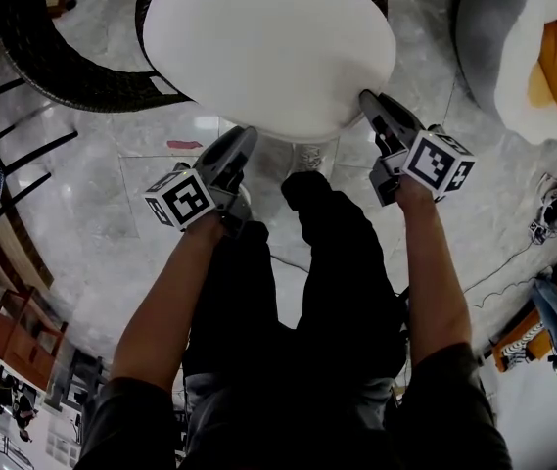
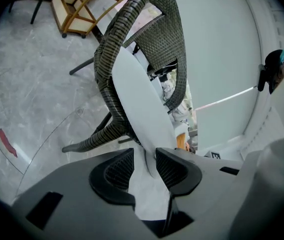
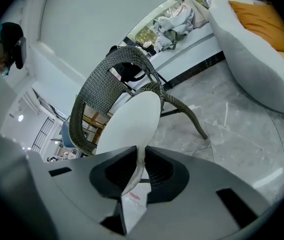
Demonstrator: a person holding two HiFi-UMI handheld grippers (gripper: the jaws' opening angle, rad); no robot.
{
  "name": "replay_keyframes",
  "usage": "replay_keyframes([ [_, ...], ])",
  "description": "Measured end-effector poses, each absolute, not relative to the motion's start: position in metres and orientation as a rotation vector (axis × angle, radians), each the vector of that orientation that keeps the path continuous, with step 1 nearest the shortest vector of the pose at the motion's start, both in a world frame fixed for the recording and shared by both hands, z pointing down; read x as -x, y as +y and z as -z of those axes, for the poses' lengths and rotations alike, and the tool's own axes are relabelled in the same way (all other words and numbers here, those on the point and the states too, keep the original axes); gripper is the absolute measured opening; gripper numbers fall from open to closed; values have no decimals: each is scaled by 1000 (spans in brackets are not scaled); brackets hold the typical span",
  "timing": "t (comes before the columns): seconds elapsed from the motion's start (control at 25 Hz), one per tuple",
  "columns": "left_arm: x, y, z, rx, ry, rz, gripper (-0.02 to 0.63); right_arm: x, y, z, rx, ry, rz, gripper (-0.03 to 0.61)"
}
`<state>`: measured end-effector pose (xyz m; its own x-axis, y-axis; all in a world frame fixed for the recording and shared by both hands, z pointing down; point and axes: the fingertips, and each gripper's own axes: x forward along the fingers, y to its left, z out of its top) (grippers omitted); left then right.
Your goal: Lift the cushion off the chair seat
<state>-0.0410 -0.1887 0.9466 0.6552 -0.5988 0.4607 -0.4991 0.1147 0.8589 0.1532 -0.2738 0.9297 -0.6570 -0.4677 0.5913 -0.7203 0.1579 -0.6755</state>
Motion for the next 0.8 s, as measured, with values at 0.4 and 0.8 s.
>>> replay_keyframes([
  [0.4,43,-202,-927,-1562,-970,96,18,-145,-277,-905,-1192,-2216,-1415,34],
  [0.8,59,-208,-817,-1694,-992,118,14,-129,-272,-795,-1208,-2323,-1283,29],
])
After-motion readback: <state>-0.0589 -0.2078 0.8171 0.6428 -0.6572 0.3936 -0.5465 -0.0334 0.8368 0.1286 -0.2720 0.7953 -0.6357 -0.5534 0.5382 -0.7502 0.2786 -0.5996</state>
